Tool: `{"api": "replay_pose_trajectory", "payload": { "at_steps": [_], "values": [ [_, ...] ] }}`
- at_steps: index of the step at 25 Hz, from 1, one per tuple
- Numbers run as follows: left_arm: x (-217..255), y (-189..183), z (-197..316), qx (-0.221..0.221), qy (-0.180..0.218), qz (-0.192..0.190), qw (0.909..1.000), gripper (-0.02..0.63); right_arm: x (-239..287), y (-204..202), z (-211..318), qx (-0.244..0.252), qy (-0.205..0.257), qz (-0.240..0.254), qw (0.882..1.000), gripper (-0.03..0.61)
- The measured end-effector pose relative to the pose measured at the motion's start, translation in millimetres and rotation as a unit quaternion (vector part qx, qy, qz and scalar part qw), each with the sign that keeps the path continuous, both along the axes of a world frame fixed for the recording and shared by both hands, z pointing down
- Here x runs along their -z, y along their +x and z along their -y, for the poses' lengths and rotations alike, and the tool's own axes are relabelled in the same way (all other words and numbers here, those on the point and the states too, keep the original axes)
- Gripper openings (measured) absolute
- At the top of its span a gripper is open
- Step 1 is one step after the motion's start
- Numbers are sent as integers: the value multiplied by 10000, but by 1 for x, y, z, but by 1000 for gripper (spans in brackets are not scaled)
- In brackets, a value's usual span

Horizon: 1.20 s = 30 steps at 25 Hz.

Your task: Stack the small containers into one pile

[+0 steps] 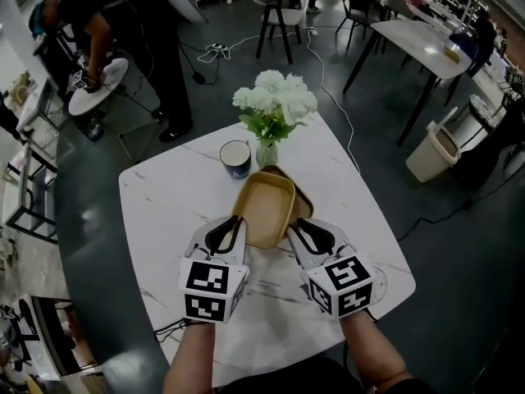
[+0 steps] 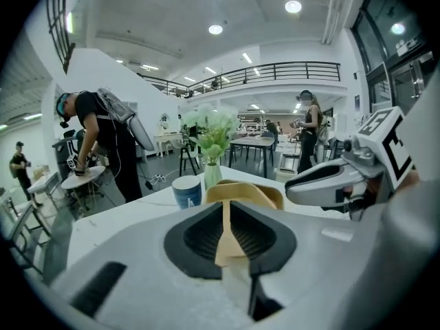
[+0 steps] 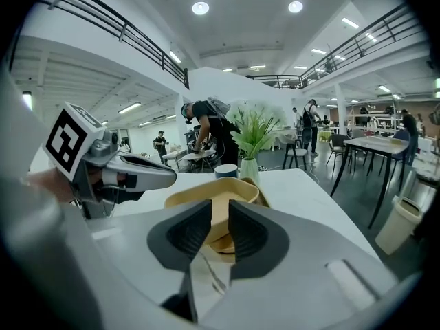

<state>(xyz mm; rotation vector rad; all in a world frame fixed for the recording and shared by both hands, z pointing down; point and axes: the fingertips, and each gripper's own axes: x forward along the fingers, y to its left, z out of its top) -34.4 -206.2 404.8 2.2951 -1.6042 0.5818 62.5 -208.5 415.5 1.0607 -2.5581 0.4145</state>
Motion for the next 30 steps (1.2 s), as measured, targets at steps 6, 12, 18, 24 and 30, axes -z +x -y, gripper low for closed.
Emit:
{"api": "replay_pose_trajectory", "payload": {
  "at_steps": [6, 12, 18, 24, 30],
  "values": [
    [-17, -35, 3, 331, -139, 20, 9994, 46, -14, -9, -5, -228, -311, 56, 9992, 80],
    [-31, -23, 3, -46, -350, -122, 9993, 55, -25, -12, -6, -473, -907, 467, 9937, 96],
    [-42, -19, -1, -165, -572, -386, 9975, 75, -36, -20, -10, -742, -1150, 448, 9896, 138],
    [-46, -7, 1, -356, -722, -948, 9922, 74, -47, -29, -6, -828, -1405, 646, 9845, 130],
    [-64, 8, 1, -597, -928, -1269, 9858, 74, -61, -22, 3, -1048, -1402, 34, 9846, 56]
  ]
}}
